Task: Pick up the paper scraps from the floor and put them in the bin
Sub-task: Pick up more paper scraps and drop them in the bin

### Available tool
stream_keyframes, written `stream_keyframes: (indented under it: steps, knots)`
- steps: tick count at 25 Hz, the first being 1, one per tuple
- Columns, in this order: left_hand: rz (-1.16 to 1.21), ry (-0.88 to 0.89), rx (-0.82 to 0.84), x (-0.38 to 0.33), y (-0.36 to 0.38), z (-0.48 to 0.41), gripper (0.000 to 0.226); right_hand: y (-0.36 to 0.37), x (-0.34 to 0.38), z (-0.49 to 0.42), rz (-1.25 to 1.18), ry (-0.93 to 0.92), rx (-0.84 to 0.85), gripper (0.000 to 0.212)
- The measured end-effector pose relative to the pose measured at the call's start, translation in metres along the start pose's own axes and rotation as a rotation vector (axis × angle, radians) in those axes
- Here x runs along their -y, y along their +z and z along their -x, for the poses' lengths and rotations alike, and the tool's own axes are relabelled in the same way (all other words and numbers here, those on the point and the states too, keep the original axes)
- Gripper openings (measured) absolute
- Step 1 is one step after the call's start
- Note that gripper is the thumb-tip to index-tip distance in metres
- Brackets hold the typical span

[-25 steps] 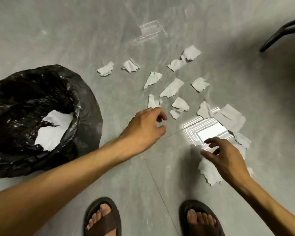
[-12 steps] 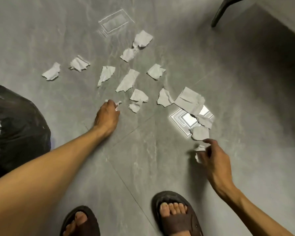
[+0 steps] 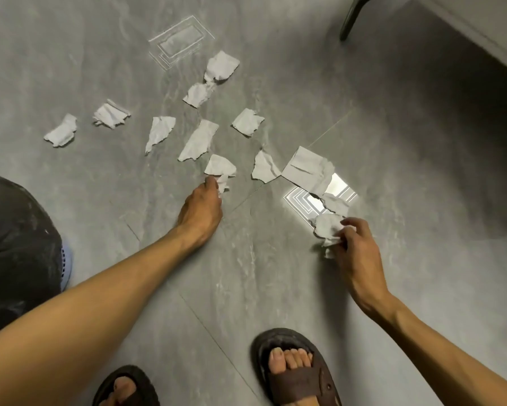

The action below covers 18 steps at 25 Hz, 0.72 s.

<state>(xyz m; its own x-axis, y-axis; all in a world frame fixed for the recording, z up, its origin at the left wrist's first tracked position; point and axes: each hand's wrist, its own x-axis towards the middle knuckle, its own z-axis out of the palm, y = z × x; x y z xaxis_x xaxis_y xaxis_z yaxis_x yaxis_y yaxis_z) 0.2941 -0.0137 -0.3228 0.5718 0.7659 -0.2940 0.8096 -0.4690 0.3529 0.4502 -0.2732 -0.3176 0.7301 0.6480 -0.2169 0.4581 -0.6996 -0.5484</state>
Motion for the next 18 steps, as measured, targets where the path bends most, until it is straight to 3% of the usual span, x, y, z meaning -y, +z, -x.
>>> stream_keyframes:
  steps: [8,12,15,18]
  knots:
    - [0.117,0.030,0.055,-0.002,-0.039,0.032,0.021,0.027,0.041,-0.005,-0.164,-0.060,0.283,0.027]
    - [0.344,0.088,-0.129,0.012,-0.123,0.072,0.007,0.046,0.124,0.004,-0.314,-0.137,0.324,0.012]
    - [0.370,0.139,-0.331,0.044,-0.202,0.106,0.007,0.051,0.198,0.008,-0.514,-0.134,0.410,0.011]
    - [0.364,0.009,-0.528,0.110,-0.265,0.131,0.006,0.048,0.277,0.015,-0.633,-0.264,0.497,0.009]
